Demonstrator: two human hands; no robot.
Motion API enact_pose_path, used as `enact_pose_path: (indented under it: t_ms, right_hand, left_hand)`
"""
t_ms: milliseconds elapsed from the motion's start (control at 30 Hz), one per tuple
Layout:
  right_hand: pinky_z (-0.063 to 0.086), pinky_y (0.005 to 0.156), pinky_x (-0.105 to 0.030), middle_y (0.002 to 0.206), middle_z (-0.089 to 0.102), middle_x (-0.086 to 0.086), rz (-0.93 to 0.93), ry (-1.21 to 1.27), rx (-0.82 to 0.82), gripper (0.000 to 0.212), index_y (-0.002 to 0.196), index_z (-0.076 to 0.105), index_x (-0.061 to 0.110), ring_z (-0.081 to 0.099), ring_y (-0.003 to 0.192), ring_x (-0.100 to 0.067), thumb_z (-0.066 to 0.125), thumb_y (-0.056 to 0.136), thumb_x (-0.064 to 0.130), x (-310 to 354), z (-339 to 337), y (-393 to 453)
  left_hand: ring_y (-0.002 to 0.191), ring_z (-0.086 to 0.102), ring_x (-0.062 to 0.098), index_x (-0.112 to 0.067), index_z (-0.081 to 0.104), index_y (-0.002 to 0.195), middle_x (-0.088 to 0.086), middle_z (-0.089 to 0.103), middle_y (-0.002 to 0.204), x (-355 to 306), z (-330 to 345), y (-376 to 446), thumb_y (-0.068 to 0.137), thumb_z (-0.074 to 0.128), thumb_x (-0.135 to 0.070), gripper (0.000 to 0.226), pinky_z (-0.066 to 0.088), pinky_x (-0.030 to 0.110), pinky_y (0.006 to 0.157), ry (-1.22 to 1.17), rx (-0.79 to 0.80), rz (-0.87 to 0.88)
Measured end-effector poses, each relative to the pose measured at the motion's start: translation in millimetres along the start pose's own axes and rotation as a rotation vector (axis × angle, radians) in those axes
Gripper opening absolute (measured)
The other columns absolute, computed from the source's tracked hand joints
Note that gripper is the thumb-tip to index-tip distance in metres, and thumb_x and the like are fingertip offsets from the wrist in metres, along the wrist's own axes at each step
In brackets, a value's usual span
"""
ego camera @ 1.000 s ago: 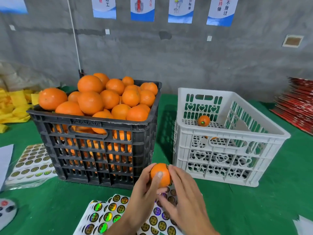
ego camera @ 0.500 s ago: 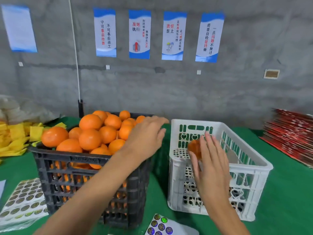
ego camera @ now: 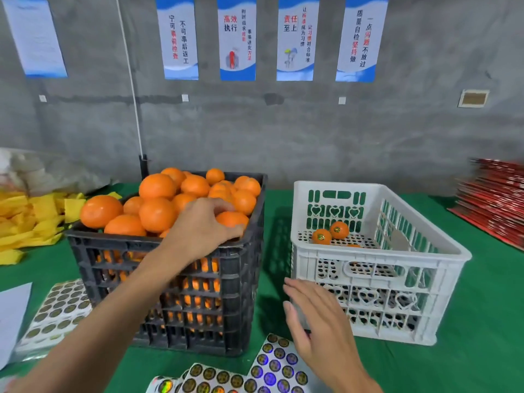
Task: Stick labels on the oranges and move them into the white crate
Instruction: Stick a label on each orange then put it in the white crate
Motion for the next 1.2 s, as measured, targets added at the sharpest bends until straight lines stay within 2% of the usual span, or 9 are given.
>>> enact_pose_path:
  t_ms: [100, 167, 333, 467, 633, 733, 833, 1000, 1200]
  right_hand:
    - [0.05, 0.104, -0.041, 0.136, 0.063, 0.014, 0.057, 0.122, -0.005, 0.033, 0.131, 0.068, 0.02, 0.057, 0.128, -0.006, 0.055, 0.103, 0.033, -0.4, 1.9, -1.7]
    - [0.048, 0.105, -0.038, 0.141, 0.058, 0.02, 0.123, 0.223, 0.005, 0.039, 0.141, 0.059, 0.027, 0.054, 0.131, -0.004, 0.053, 0.105, 0.039, 3.0, 2.3, -4.3]
    - [0.047, 0.099, -0.026, 0.141, 0.046, 0.038, 0.366, 0.487, 0.084, 0.071, 0.152, 0.027, 0.057, 0.048, 0.133, 0.004, 0.057, 0.089, 0.076, 3.8, 13.3, -21.8]
    - [0.042, 0.099, -0.022, 0.13, 0.052, 0.036, 0.381, 0.32, 0.163, 0.065, 0.147, 0.033, 0.057, 0.048, 0.123, 0.008, 0.046, 0.088, 0.083, -8.5, 21.2, -42.0]
    - [0.04, 0.102, -0.021, 0.131, 0.056, 0.026, 0.464, 0.231, 0.443, 0.068, 0.147, 0.023, 0.058, 0.044, 0.121, 0.006, 0.024, 0.087, 0.09, -37.1, 51.7, -79.5]
    - [0.037, 0.107, -0.019, 0.139, 0.047, 0.034, 0.426, 0.242, 0.552, 0.049, 0.143, 0.026, 0.066, 0.038, 0.124, 0.018, 0.022, 0.096, 0.079, -45.7, 62.2, -90.0]
    - [0.035, 0.116, -0.027, 0.148, 0.046, 0.027, 0.414, 0.14, 0.564, 0.06, 0.152, 0.037, 0.045, 0.036, 0.134, 0.011, 0.029, 0.1, 0.074, -57.0, 65.6, -96.4]
    - [0.001, 0.122, -0.019, 0.165, 0.014, 0.022, 0.335, -0.043, 0.746, 0.093, 0.159, 0.032, 0.029, 0.004, 0.153, 0.004, 0.026, 0.089, 0.089, -59.6, 81.4, -106.7]
    - [-0.007, 0.123, -0.025, 0.164, 0.017, 0.023, 0.2, -0.097, 0.755, 0.08, 0.153, 0.045, 0.034, 0.0, 0.154, 0.001, 0.025, 0.093, 0.083, -48.1, 80.6, -97.1]
  left_hand:
    - [0.117, 0.06, 0.018, -0.019, 0.071, 0.127, -0.004, 0.066, 0.127, -20.5, -31.9, -42.7, 0.084, 0.084, -0.037, 0.049, 0.054, 0.043, 0.094, -0.139, -0.419, 0.238]
    - [0.123, 0.058, 0.017, -0.016, 0.069, 0.129, -0.006, 0.062, 0.131, -37.9, -35.9, -73.2, 0.088, 0.082, -0.037, 0.048, 0.054, 0.039, 0.095, -0.195, -0.512, 0.439]
    - [0.128, 0.058, 0.022, -0.013, 0.066, 0.132, -0.001, 0.061, 0.137, -51.2, 24.4, -121.3, 0.087, 0.083, -0.036, 0.054, 0.05, 0.037, 0.101, -0.224, -0.279, 0.621]
    - [0.128, 0.059, 0.019, -0.024, 0.06, 0.138, -0.01, 0.057, 0.141, -11.6, 93.1, -142.7, 0.092, 0.077, -0.044, 0.054, 0.056, 0.034, 0.097, -0.438, -0.025, 0.371]
    - [0.125, 0.063, 0.006, -0.056, 0.035, 0.147, -0.013, 0.053, 0.148, 41.5, 179.9, -172.2, 0.087, 0.081, -0.046, 0.077, 0.055, 0.028, 0.103, -0.646, 0.343, -0.016]
    - [0.123, 0.065, 0.008, -0.056, 0.041, 0.142, -0.006, 0.056, 0.144, 61.0, 202.2, -178.3, 0.082, 0.081, -0.046, 0.073, 0.055, 0.033, 0.104, -0.766, 0.391, -0.18]
    - [0.124, 0.066, 0.012, -0.06, 0.044, 0.138, -0.009, 0.06, 0.139, 70.2, 211.3, -181.6, 0.075, 0.083, -0.063, 0.074, 0.056, 0.033, 0.103, -0.802, 0.393, -0.222]
    - [0.116, 0.07, 0.01, -0.06, 0.038, 0.14, -0.012, 0.057, 0.14, 76.5, 218.2, -186.1, 0.08, 0.078, -0.061, 0.073, 0.059, 0.033, 0.097, -0.739, 0.37, -0.215]
    - [0.111, 0.07, 0.004, -0.069, 0.03, 0.136, -0.018, 0.053, 0.138, 78.7, 218.9, -184.0, 0.07, 0.07, -0.082, 0.078, 0.057, 0.016, 0.088, -0.65, 0.324, -0.195]
Point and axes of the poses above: each hand's wrist, its own y-axis towards the middle knuckle, its own z-axis out of the palm, x = y × z, the point moved 8 cm from there along y, towards the middle knuckle
